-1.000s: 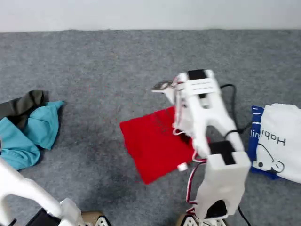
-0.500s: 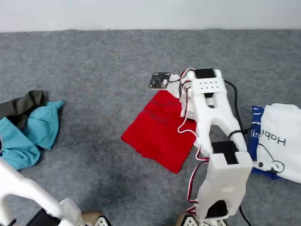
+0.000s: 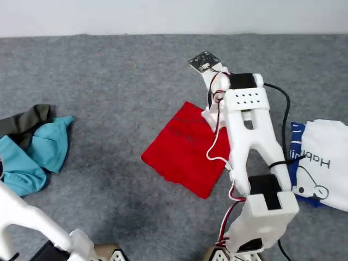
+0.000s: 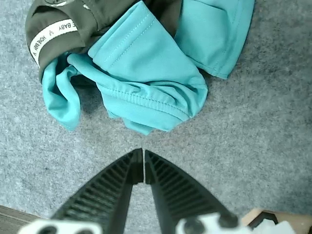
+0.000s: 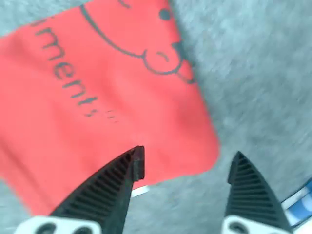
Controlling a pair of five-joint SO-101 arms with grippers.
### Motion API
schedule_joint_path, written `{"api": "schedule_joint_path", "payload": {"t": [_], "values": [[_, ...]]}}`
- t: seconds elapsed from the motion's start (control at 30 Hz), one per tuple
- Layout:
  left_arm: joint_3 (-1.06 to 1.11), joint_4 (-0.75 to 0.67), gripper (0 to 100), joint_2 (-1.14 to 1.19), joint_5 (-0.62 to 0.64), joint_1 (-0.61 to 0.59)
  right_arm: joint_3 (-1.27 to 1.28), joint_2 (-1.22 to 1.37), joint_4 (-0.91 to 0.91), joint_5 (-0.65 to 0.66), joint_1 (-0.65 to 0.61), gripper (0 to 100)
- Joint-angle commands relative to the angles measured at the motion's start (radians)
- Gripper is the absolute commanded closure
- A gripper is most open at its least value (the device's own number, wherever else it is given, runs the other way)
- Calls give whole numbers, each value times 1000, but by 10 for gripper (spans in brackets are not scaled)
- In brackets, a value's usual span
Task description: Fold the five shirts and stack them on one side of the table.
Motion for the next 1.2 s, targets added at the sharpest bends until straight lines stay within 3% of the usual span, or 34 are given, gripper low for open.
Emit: {"api": "schedule_joint_path", "payload": {"t": [0.0, 0.07, 0.13, 0.37, 0.47, 0.6, 0.83, 1.17], "values": [[-8, 9, 984, -35, -12, 6, -52, -73, 74, -166, -65, 861], [-10, 9, 984, -35, -34, 5, -52, -73, 101, -259, -97, 936], [-10, 9, 984, -35, -80, 2, -52, -73, 127, -339, -117, 944], [-10, 9, 983, -37, -101, 0, -55, -76, 312, -695, -128, 715], [-10, 9, 983, -35, -103, 2, -38, -125, 311, -858, -131, 664], [-10, 9, 983, -35, -103, 2, -31, -193, 300, -908, -128, 627], [-10, 9, 983, -34, -103, 2, -26, -131, 208, -1166, -128, 497], [-10, 9, 983, -35, -103, 2, -26, 117, 2, -1221, -105, 493]]}}
